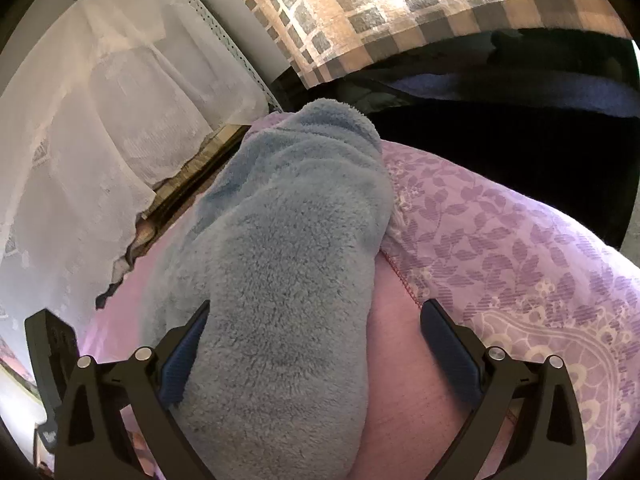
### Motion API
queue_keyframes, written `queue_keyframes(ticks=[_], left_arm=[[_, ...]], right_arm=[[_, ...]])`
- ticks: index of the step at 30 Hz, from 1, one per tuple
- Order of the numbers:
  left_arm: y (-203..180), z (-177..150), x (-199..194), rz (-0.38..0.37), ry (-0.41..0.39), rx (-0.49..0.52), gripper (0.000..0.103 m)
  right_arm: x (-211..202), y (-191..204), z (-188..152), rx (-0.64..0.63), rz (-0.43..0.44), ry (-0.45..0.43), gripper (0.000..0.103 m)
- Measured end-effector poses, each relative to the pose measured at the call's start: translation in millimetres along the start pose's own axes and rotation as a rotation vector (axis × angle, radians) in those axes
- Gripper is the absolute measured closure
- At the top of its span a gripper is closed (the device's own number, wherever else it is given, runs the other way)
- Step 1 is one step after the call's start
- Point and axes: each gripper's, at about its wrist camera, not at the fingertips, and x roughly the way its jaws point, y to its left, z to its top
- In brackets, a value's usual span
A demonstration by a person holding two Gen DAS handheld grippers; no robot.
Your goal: Fold small clothes
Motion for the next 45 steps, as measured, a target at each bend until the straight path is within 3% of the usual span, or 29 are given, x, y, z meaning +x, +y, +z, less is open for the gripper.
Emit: queue_keyframes(ticks=[6,15,23,28,32,37,45], left_arm=[[-22.7,-17.0,-34.3,0.077,-0.124,0.119,0.005],[-36.2,-42.3,-65.5,0.1,-0.16,0.171,0.005],[-38.4,-64.5,-96.7,0.179,-0.225,0.204,0.005],[-50.7,-72.0,-115.7,0.238,-0.281,0.261,0.005],[-56.8,-70.4,-123.0,0.24,-0.292,0.275,0.005],[-56.5,-67.9,-129.0,0.238,-0.306,0.256,0.005],[-59.9,-69.8,-122.3,0.281,-0.302,0.284,0.005]], right_arm=[[-29.2,10.8,-10.8,-0.029,-0.083,-0.101,0.003],[-71.4,14.5,-46.3,0.033,-0.155,-0.151,0.003],[-90.8,47.9,-60.7,-0.128,-0.373,-0.158,0.003],[-96.5,72.6,-66.0,-0.28,-0.507,-0.213,0.003],[-96.2,75.3,-69.6,-0.31,-0.484,-0.217,0.003],[-104.3,66.4,-70.9,-0.253,-0.392,-0.245,0.003],[-118.2,78.0,-82.7,-0.293,-0.263,-0.321,0.003]])
